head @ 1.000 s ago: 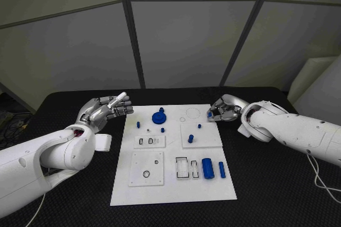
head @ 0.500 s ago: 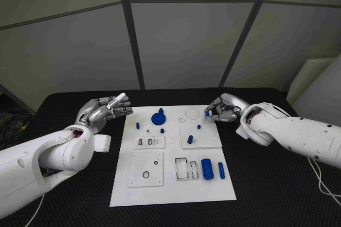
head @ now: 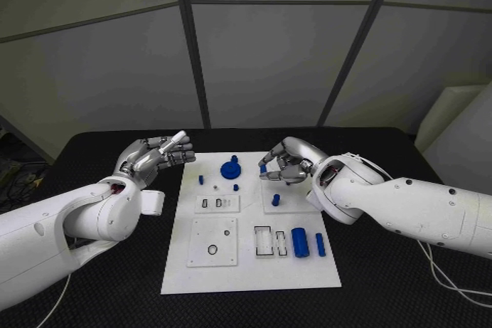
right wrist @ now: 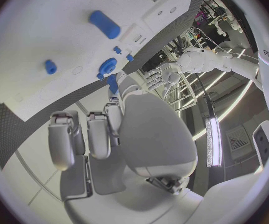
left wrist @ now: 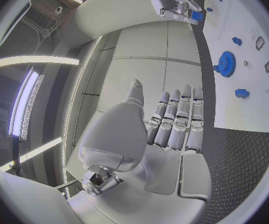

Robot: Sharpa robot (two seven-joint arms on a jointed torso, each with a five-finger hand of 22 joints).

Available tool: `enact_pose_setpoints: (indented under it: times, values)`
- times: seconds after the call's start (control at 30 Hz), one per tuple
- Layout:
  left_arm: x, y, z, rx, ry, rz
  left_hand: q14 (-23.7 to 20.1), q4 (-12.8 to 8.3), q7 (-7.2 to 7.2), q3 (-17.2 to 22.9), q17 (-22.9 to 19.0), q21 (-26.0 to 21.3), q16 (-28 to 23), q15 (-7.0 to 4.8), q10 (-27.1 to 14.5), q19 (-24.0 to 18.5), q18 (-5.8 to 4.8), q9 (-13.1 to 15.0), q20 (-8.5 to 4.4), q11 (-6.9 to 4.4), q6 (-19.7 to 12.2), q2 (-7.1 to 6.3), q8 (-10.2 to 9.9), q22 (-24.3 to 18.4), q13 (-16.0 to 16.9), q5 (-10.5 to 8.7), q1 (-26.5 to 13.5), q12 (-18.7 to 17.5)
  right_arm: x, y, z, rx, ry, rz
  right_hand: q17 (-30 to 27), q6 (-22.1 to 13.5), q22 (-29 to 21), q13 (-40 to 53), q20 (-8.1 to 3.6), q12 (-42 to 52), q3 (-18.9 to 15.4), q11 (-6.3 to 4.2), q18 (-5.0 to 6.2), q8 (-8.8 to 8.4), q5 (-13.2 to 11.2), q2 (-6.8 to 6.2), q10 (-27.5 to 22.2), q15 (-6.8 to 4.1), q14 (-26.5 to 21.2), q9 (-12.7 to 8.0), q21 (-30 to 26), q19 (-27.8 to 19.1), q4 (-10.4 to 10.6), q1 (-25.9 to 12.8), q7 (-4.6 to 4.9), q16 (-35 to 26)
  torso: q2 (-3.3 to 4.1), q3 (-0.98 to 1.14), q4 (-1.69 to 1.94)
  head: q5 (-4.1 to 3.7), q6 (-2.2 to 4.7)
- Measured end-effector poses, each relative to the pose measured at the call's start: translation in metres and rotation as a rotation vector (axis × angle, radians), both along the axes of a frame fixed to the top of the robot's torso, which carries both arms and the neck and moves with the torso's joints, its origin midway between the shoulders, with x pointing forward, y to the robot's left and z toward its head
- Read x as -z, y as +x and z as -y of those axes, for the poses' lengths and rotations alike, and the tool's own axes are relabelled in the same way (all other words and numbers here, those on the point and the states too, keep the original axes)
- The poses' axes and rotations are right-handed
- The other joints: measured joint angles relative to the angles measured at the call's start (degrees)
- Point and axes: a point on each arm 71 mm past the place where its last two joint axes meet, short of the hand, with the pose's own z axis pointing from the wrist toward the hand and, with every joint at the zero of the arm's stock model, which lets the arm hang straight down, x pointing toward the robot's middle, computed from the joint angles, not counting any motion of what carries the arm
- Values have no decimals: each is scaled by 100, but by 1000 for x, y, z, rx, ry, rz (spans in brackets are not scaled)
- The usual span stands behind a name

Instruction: Assemble the parts on the task board

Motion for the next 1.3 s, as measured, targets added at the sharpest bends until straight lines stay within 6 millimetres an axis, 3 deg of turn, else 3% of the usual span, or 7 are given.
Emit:
enact_pose_setpoints:
  times: [0.2,0.47,0.77,1.3]
  values:
    - [1,2,-3,-8,4,-1,0,0,0,0,0,0,-1,0,0,0,-1,0,0,0,0,0,0,0,0,0,0,0,-2,-6,-42,-38,17,-6,0,-13,0,41,-21,1,7,0,-1,-31,4,26,0,-17,-17,0,0,-21,-7,-26,-2,0,-15,-5,0,75,-18]
    - [-1,4,0,-6,3,1,0,0,0,0,0,0,-23,0,20,0,0,0,0,20,0,0,0,0,0,-28,0,0,1,-8,-78,-60,-32,10,0,-7,0,41,-21,52,-9,0,0,-49,4,26,0,-17,-17,0,0,-21,-23,-27,3,0,-19,-16,15,212,-73]
    - [-3,7,1,-7,4,3,0,-24,0,-24,-3,0,-55,0,20,0,0,0,0,20,0,30,0,-9,0,-27,31,0,23,-13,-92,-68,-106,-39,-1,-2,0,41,-21,53,-9,0,0,-48,3,26,0,-16,-17,0,0,-21,-23,-26,8,0,-17,-13,25,272,-219]
    - [-3,8,-1,-11,7,-1,0,-39,0,-39,-4,0,-55,0,20,0,-1,0,0,20,0,30,0,-14,0,-27,31,0,40,-12,-102,-66,-159,-64,-1,-6,0,41,-21,31,-25,1,0,-61,-1,35,0,-16,-17,0,0,-21,-38,-35,9,0,-16,-4,19,285,-319]
